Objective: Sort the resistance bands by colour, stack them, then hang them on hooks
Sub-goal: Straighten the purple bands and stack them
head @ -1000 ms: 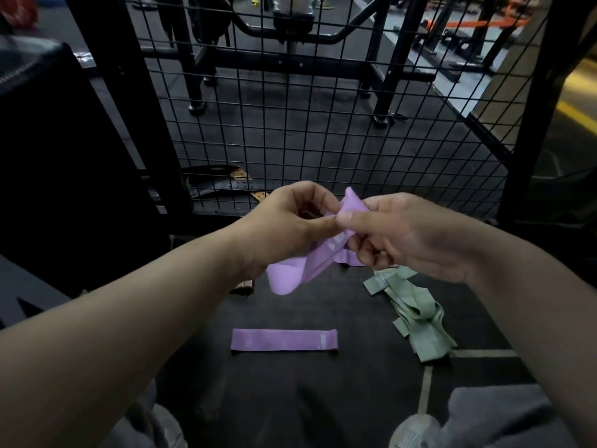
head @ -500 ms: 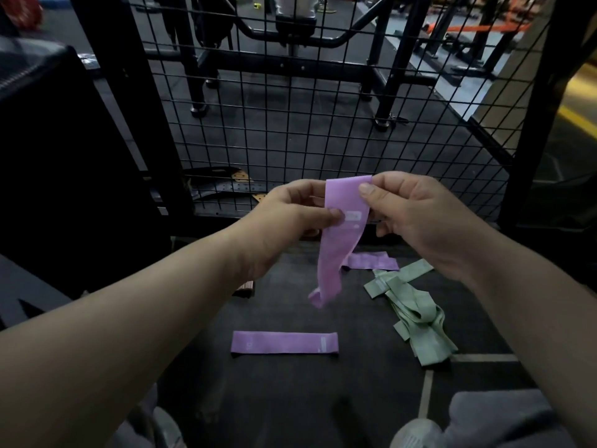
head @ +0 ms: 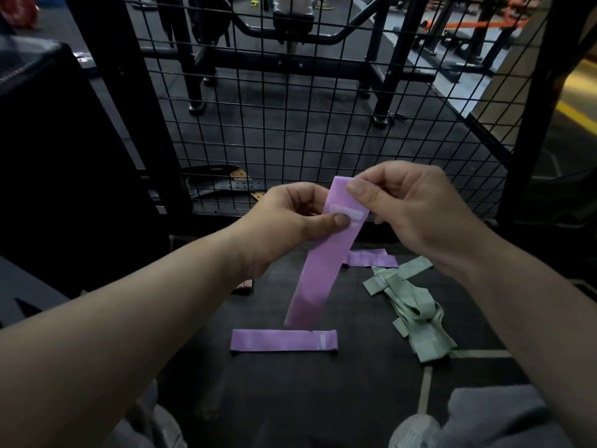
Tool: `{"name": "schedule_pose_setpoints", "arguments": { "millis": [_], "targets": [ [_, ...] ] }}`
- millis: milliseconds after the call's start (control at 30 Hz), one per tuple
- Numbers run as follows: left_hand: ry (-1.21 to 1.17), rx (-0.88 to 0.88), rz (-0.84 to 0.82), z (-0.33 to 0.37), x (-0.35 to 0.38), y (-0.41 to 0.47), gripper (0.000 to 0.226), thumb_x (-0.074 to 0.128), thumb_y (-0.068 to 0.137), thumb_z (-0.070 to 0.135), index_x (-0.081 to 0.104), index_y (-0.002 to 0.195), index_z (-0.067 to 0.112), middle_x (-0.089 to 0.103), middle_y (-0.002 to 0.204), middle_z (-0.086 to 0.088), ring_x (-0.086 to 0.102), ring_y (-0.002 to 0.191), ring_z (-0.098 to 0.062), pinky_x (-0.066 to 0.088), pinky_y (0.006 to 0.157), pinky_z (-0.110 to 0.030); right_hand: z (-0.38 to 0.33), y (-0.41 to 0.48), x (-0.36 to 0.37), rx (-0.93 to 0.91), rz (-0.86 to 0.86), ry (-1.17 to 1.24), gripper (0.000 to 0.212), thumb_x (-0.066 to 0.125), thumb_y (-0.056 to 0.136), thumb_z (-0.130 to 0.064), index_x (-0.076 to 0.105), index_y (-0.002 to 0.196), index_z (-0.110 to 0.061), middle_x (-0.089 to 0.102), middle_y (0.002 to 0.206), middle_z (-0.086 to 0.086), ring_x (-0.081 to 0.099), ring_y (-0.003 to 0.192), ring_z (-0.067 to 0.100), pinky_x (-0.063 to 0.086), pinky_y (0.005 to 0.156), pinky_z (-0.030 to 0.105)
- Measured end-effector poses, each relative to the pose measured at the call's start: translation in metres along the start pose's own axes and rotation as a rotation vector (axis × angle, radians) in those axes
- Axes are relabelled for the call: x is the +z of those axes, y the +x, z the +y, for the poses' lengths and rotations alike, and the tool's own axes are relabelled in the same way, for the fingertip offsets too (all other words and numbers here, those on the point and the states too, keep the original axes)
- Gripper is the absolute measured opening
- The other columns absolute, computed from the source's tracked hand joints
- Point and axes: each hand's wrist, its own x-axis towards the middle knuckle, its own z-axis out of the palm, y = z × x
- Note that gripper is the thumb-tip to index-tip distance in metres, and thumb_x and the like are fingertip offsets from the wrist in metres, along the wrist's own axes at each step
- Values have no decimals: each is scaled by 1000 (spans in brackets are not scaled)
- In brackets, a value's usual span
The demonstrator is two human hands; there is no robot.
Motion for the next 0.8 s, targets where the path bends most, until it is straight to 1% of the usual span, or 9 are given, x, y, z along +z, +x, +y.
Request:
{"name": "schedule_pose_setpoints", "arguments": {
  "millis": [67, 167, 233, 300, 400, 467, 533, 700, 800],
  "targets": [
    [19, -4, 2, -1, 1, 0, 20, 71, 87, 7, 64, 102, -6, 68, 89, -17, 62, 80, -25, 52, 79, -40, 0, 0, 0, -15, -19, -11, 12, 67, 92, -24, 74, 95, -14, 74, 85, 8, 68, 74, 11, 54, 67, 19],
    [34, 2, -11, -2, 3, -1, 20, 70, 88, 6, 64, 101, -7, 66, 89, -19, 59, 79, -25, 50, 77, -38, 2, -1, 2, -42, -41, -79, 17, 70, 90, -21, 71, 106, -14, 74, 93, 4, 72, 86, 15, 59, 76, 29],
    [46, 5, -24, -3, 4, -1, 24, 71, 87, 6, 64, 103, -10, 67, 92, -25, 60, 80, -25, 50, 75, -35, 2, -2, 3, -68, -25, -103, 13, 71, 90, -18, 72, 101, -12, 74, 90, 3, 72, 84, 17, 60, 75, 34],
    [50, -6, -42, -4, 5, 0, 27, 72, 85, 5, 64, 106, -11, 68, 101, -30, 63, 82, -25, 52, 76, -34, 0, -1, 2, -87, 12, -69, 9, 70, 91, -15, 72, 99, -11, 74, 87, 3, 71, 82, 15, 60, 73, 32],
    [72, -25, -93, -9, 5, 1, 27, 72, 84, 1, 66, 108, -9, 71, 104, -24, 68, 85, -21, 56, 78, -31, -4, 0, -1, -70, 59, 31, 11, 70, 90, -13, 72, 101, -12, 75, 91, 3, 72, 86, 14, 59, 75, 26],
    [88, -31, -114, -13, 4, 3, 24, 72, 85, 1, 68, 108, -7, 72, 104, -22, 68, 86, -20, 56, 82, -32, -5, 0, -2, -33, 76, 87, 12, 69, 90, -13, 73, 101, -13, 76, 94, 4, 73, 88, 17, 60, 76, 28],
    [105, -26, -121, -14, 3, 4, 22, 71, 86, 2, 69, 106, -5, 73, 100, -20, 68, 84, -19, 56, 82, -34, -5, 1, -4, -11, 72, 66, 11, 69, 90, -14, 73, 100, -13, 77, 92, 3, 73, 87, 17, 60, 77, 29],
    [116, -30, -109, -11, 2, 3, 14, 71, 87, 3, 68, 98, -5, 69, 79, -5, 62, 66, -10, 49, 62, -22, -3, 3, -15, 30, 60, -70, 9, 70, 91, -15, 75, 97, -12, 77, 82, 4, 73, 81, 21, 61, 77, 33],
    [98, -68, -130, -14, 1, 4, 20, 77, 81, 12, 69, 95, 0, 71, 86, -11, 65, 77, -19, 53, 73, -29, -1, 4, -18, 15, 114, -92, 8, 70, 91, -16, 75, 97, -13, 76, 80, 2, 71, 73, 14, 60, 67, 28]
  ]
}}
